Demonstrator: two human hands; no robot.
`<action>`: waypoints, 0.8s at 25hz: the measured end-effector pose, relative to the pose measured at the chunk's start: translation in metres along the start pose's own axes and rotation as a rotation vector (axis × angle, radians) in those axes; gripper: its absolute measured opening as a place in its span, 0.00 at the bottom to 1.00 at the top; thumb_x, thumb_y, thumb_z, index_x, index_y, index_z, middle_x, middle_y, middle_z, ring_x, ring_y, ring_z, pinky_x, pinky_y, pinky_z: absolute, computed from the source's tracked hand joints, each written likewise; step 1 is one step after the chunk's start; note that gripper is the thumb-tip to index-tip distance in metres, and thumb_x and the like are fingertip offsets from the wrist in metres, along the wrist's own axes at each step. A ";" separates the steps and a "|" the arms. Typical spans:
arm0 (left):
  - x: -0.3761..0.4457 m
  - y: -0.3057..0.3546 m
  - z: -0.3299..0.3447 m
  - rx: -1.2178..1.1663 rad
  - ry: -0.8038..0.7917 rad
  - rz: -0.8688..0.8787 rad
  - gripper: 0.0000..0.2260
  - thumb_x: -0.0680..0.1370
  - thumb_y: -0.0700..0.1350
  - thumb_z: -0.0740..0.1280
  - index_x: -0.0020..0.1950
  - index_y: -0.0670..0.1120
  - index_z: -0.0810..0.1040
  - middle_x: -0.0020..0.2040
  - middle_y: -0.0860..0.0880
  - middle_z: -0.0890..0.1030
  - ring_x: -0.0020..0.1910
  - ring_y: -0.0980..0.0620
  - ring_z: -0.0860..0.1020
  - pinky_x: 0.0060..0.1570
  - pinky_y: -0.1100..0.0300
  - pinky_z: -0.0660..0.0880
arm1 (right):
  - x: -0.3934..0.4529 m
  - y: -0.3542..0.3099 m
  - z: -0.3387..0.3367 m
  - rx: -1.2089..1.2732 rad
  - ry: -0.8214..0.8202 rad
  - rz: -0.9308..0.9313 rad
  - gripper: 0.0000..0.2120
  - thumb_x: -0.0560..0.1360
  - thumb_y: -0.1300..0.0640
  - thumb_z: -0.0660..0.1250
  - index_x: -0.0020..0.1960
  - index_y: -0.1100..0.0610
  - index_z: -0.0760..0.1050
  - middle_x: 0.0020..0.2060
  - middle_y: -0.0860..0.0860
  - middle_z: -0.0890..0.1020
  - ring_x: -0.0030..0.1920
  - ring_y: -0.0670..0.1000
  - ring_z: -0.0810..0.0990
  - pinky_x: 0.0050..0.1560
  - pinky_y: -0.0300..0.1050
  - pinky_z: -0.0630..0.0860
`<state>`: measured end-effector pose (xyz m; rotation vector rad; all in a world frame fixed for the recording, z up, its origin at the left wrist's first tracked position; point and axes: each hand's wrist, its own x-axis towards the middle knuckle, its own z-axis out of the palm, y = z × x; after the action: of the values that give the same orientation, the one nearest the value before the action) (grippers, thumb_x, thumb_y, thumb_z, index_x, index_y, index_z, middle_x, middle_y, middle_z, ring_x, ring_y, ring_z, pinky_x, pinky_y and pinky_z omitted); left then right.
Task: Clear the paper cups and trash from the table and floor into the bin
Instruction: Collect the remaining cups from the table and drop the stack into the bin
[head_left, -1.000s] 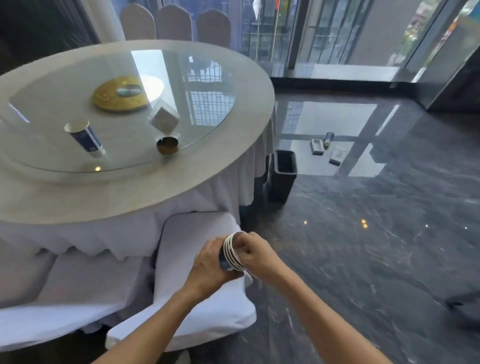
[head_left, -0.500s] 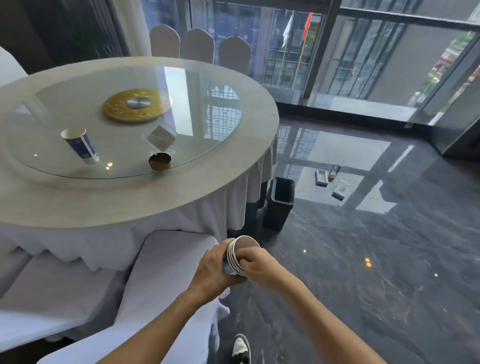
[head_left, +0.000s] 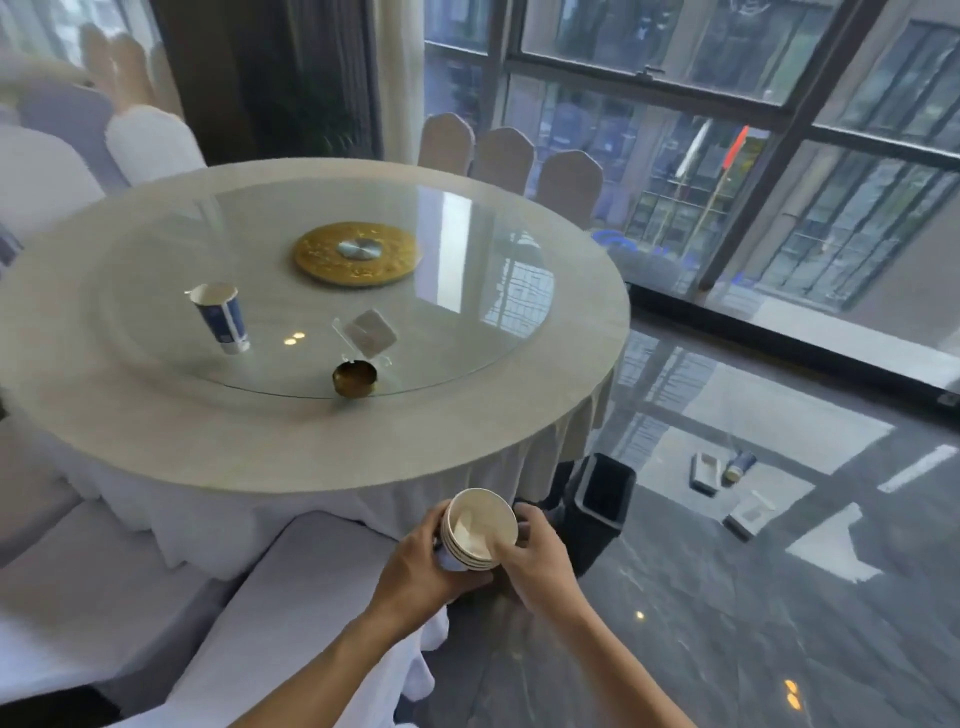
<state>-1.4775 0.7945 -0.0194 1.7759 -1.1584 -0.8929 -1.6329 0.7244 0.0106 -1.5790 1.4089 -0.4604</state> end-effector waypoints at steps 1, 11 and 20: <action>0.008 0.002 -0.002 0.002 0.038 -0.027 0.40 0.59 0.58 0.85 0.68 0.60 0.75 0.56 0.59 0.86 0.54 0.56 0.84 0.51 0.59 0.82 | 0.018 -0.004 -0.002 0.001 -0.056 0.000 0.09 0.70 0.50 0.69 0.49 0.50 0.76 0.46 0.49 0.83 0.46 0.53 0.83 0.54 0.61 0.81; 0.069 0.033 0.002 -0.053 0.391 -0.121 0.36 0.57 0.63 0.83 0.59 0.70 0.70 0.54 0.64 0.85 0.52 0.63 0.83 0.41 0.74 0.76 | 0.141 -0.065 -0.023 -0.056 -0.430 -0.194 0.07 0.74 0.59 0.65 0.52 0.56 0.78 0.38 0.55 0.85 0.28 0.48 0.81 0.32 0.45 0.78; 0.085 0.022 -0.024 -0.086 0.735 -0.177 0.40 0.61 0.60 0.85 0.68 0.65 0.70 0.61 0.66 0.82 0.59 0.60 0.81 0.54 0.59 0.81 | 0.186 -0.127 0.025 -0.094 -0.729 -0.367 0.08 0.74 0.63 0.65 0.47 0.59 0.82 0.32 0.60 0.83 0.29 0.54 0.78 0.33 0.50 0.75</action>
<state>-1.4366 0.7159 -0.0004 1.9082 -0.4859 -0.3103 -1.4916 0.5507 0.0470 -1.8328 0.5966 -0.0028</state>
